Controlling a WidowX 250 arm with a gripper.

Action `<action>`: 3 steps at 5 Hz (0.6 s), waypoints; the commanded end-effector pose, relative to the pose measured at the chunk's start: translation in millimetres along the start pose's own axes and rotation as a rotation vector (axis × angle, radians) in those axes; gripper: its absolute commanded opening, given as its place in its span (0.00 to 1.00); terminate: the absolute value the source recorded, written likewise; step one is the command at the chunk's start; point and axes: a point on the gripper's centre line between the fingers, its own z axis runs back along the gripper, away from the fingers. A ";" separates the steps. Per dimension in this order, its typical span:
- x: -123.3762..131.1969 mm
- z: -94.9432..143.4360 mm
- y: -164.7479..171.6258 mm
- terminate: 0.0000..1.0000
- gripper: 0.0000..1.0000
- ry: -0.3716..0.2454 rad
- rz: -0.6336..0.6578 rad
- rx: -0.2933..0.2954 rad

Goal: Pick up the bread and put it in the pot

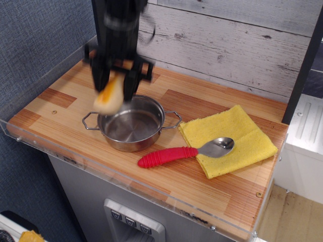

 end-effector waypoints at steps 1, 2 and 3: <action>-8.1 -8.0 -13.3 0.00 0.00 0.033 -0.074 -0.018; -4.5 0.4 -14.9 0.00 1.00 0.016 -0.072 -0.015; -2.7 6.7 -15.4 1.00 1.00 0.007 -0.060 0.001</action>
